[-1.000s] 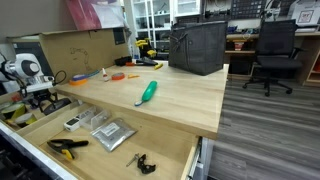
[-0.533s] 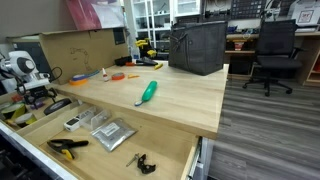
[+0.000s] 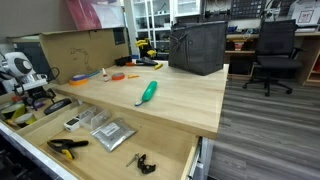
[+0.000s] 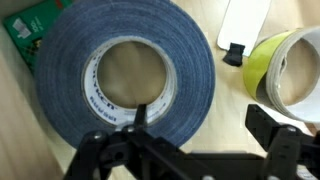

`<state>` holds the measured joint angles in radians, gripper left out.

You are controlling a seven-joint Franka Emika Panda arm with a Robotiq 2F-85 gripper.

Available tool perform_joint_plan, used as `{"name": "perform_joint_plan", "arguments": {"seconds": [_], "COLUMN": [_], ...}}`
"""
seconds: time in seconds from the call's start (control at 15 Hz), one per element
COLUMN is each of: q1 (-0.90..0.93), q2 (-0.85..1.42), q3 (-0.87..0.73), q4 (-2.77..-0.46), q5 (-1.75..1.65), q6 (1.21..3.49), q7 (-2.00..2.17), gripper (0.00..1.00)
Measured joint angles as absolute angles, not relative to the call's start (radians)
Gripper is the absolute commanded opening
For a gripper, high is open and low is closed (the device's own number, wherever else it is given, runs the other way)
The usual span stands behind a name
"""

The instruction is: Put the black masking tape on the left side of the open drawer.

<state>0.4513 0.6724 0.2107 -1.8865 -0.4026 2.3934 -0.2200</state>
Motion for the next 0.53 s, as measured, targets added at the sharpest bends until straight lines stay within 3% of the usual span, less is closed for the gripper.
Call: {"name": "perform_joint_plan", "arguments": {"seconds": [0.13,0.27,0.53], "q1": [0.454,0.454,0.455], "q2": [0.672,0.672,0.672], "q3": [0.196,0.187,0.183], "q4": [-1.897,-1.906,-1.919], "q5": [-0.416,-0.421,-0.423], "q6": [2.384,2.377,2.365], "q7": [-0.186,-0.161,-0.123], "gripper": [1.0,0.74,0.43]}}
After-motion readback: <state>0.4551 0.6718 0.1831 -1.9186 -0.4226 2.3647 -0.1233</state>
